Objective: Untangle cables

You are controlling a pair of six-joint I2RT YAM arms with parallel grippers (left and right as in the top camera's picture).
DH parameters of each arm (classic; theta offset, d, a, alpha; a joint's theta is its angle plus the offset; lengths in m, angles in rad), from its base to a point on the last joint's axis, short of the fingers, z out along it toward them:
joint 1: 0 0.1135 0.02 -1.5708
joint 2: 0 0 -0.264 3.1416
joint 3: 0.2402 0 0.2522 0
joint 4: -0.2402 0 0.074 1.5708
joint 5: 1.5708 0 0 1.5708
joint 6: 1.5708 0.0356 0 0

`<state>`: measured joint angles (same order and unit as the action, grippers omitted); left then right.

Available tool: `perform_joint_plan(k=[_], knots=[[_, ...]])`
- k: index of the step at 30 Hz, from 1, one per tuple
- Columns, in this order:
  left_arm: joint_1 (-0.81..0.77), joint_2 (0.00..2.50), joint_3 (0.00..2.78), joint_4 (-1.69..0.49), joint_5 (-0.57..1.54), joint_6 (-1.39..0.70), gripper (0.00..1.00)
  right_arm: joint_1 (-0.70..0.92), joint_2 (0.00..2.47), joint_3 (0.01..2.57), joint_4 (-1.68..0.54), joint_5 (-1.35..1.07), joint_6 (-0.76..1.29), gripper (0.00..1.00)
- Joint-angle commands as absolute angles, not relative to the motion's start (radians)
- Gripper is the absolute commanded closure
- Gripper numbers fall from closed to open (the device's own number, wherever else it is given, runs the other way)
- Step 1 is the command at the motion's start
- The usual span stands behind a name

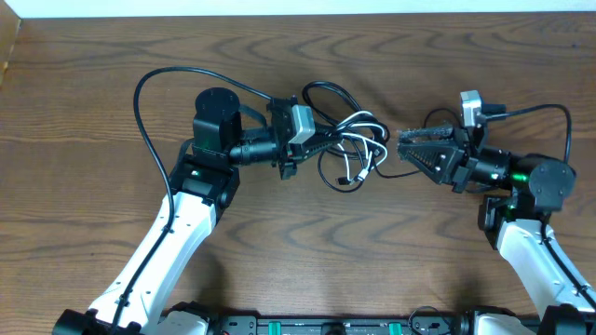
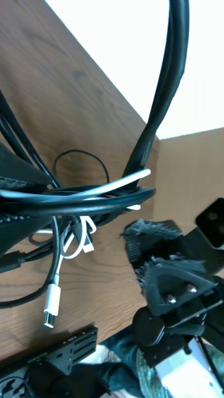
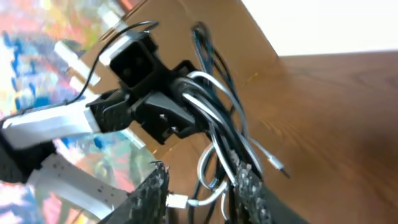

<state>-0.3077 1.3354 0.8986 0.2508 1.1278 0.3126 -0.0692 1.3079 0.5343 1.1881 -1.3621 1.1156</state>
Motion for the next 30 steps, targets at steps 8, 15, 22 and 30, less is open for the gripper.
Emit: perform_joint_plan(k=[8, 15, 22, 30], knots=[[-0.307, 1.335, 0.926, 0.283, 1.114, 0.195, 0.92, -0.036, 1.303, 0.544, 0.901, -1.239, 0.886, 0.66], [-0.327, 1.335, 0.926, 0.305, 1.113, 0.181, 0.92, 0.016, 1.303, 0.544, 0.869, -1.169, 0.847, 0.68], [-0.327, 1.335, 0.926, 0.317, 1.113, 0.179, 0.93, 0.064, 1.303, 0.544, 0.867, -1.168, 0.843, 0.72], [-0.327, 1.335, 0.926, 0.332, 1.113, 0.166, 0.92, 0.089, 1.303, 0.544, 0.743, -1.125, 0.786, 0.88]])
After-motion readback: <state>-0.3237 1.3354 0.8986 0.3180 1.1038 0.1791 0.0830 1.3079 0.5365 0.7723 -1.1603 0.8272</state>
